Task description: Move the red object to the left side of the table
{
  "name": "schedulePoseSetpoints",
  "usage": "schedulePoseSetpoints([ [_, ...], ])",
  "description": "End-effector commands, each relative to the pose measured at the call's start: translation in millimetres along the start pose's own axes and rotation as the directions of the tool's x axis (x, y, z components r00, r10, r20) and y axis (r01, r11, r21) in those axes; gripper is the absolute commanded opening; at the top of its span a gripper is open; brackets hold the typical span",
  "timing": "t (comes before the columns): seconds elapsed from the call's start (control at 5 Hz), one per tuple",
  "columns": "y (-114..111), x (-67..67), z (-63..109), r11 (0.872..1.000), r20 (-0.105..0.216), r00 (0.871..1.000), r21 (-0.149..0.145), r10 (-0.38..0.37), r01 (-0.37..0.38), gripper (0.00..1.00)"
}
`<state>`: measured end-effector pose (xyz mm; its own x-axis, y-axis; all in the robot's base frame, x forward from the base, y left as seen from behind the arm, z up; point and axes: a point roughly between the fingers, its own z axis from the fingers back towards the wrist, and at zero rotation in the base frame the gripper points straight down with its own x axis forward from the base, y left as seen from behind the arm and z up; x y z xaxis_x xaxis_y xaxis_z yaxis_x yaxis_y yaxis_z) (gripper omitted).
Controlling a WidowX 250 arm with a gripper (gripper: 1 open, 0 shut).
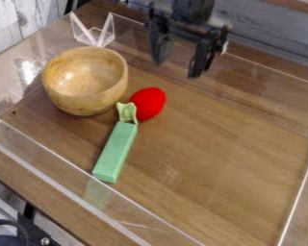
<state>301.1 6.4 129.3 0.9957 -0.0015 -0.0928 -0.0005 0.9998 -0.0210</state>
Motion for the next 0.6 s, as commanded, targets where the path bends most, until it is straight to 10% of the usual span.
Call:
schedulePoseSetpoints([
  [0.0, -2.5, -1.5, 18.5, 1.0, 0.045, 0.999, 0.005, -0.011, 0.011, 1.0],
  [0.4, -13.0, -14.2, 18.1, 0.999, 0.012, 0.999, -0.007, -0.038, 0.038, 1.0],
])
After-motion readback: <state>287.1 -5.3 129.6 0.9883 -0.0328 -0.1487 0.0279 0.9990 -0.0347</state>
